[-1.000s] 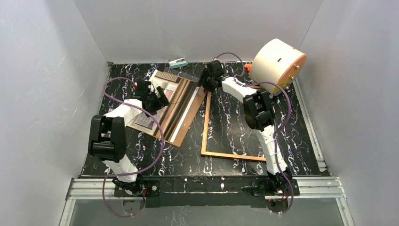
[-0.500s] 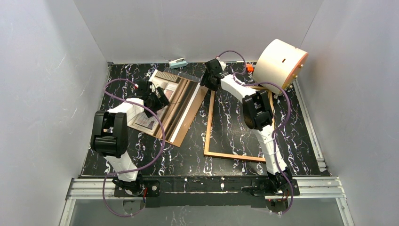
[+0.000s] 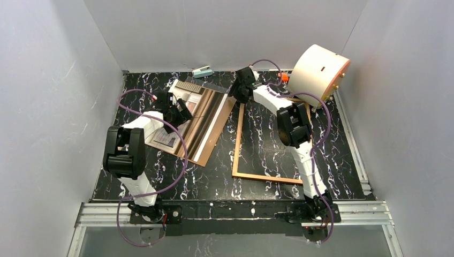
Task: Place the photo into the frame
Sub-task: Pick up the photo frame item at the center of the board.
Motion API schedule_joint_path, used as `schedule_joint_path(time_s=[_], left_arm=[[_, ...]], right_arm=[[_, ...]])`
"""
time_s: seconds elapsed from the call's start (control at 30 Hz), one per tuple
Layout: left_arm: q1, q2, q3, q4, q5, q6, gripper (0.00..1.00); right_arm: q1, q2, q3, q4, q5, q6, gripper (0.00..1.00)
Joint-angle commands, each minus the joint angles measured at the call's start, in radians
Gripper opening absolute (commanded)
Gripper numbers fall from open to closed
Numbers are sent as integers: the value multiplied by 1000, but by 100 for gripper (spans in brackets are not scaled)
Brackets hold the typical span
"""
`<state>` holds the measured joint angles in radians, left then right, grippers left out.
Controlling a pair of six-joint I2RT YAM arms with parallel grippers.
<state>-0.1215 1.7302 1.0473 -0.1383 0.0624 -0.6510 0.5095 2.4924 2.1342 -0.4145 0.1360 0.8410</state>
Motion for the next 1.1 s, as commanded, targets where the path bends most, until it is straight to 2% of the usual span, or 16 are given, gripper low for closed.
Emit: schedule_joint_path(time_s=[0.0, 0.33, 0.5, 0.6, 0.77, 0.9, 1.07], left_arm=[[5, 12, 39, -37, -29, 8, 87], [5, 75, 76, -106, -41, 37, 75], [5, 93, 81, -139, -81, 53, 73], [5, 99, 87, -157, -97, 58, 73], [5, 99, 87, -173, -116, 68, 72], [5, 104, 82, -173, -108, 67, 72], [5, 102, 80, -172, -104, 68, 72]], right_arm=[[-18, -52, -143, 138, -126, 51, 57], [-36, -163, -320, 359, -273, 76, 34], [-37, -183, -344, 401, -293, 73, 31], [-36, -186, -340, 390, -257, 51, 34], [-36, -136, -256, 316, -80, -28, 52], [-36, -81, -208, 294, -5, -63, 55], [-35, -51, -179, 288, 3, -53, 56]])
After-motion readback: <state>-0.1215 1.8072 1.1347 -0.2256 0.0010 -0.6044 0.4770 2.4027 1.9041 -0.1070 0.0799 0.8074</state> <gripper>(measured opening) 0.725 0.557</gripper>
